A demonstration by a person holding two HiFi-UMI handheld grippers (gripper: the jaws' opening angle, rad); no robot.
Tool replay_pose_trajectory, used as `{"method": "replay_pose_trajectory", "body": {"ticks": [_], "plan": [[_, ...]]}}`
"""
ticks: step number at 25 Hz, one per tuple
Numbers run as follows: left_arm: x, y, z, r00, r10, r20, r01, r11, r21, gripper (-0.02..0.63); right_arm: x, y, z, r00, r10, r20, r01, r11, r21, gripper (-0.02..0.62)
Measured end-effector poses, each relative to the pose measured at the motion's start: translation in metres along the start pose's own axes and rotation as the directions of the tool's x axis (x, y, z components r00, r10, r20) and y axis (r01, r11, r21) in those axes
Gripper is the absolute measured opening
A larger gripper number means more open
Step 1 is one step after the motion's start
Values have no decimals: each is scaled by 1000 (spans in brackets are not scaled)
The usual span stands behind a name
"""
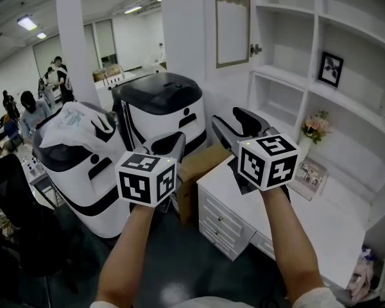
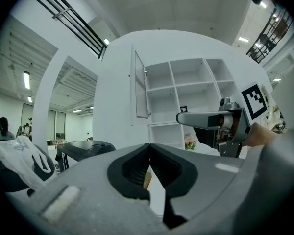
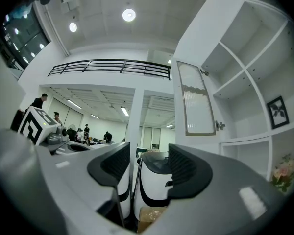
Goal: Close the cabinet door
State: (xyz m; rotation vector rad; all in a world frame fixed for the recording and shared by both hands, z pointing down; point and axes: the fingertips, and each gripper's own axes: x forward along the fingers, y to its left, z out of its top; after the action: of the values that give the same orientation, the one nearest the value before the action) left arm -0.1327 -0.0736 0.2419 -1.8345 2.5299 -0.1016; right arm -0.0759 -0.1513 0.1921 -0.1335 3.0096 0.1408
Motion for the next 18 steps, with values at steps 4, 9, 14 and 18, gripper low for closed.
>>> {"method": "replay_pose_trajectory", "body": {"ticks": [4, 9, 14, 18], "plan": [[19, 6, 1, 1000, 3, -11, -3, 1000, 2, 0, 15, -10, -2, 1000, 9, -2, -9, 1000, -11, 243], [32, 9, 4, 1000, -6, -9, 7, 1000, 13, 0, 28, -21, 2, 1000, 3, 11, -3, 1000, -7, 270], [42, 22, 2, 1000, -5, -6, 5, 1000, 5, -2, 43, -25, 5, 1000, -8, 22, 8, 1000, -9, 285], [60, 35, 2, 1000, -20, -3, 20, 1000, 9, -2, 57, -35, 3, 999, -37, 24, 37, 999, -21, 293]]}}
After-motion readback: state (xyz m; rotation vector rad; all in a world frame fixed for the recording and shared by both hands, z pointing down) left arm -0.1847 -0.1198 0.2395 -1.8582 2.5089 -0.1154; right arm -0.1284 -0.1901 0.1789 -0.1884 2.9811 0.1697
